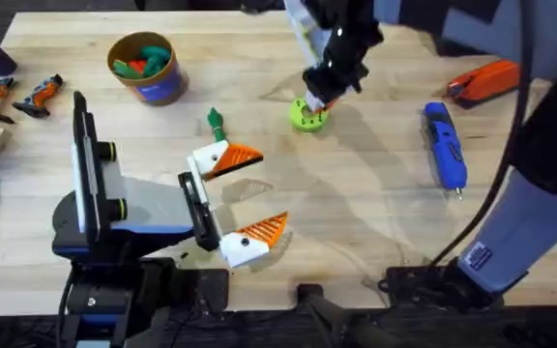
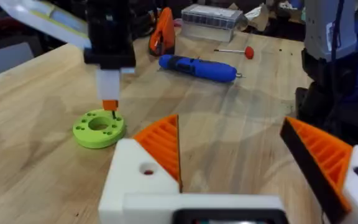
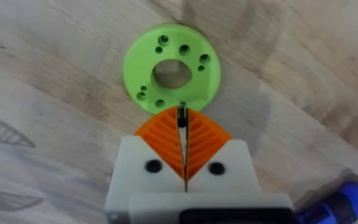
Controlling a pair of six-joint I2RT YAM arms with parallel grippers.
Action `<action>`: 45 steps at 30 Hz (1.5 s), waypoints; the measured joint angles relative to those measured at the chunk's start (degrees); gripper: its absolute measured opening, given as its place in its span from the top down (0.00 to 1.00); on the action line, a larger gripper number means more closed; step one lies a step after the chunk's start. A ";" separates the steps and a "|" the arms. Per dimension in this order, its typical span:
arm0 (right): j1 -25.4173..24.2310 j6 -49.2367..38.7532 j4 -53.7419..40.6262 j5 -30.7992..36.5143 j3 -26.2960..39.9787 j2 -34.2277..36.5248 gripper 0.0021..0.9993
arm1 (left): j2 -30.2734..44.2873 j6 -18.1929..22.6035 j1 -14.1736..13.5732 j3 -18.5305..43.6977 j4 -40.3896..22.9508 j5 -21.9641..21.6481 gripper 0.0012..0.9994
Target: Pick up the gripper from the table and insert it into the empty holder that is missing its gripper. Then pick up a screw, insert it into the mounting hole, and use the screwdriver to tighten it. Finally, clean up the table by picking up the vegetable and placing it into the bucket.
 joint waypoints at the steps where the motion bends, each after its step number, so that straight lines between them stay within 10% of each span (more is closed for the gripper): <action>1: 0.02 -0.01 -1.14 0.00 1.56 -0.11 1.00 | -0.01 0.00 0.00 0.00 -0.01 0.00 0.01; 12: 3.85 -0.02 -9.71 0.00 16.93 -7.51 1.00 | -0.01 0.00 0.00 0.00 0.00 0.00 0.01; 45: 34.03 -7.54 -12.44 -0.24 17.47 -14.93 1.00 | -0.01 0.00 0.00 0.00 -0.01 0.00 0.01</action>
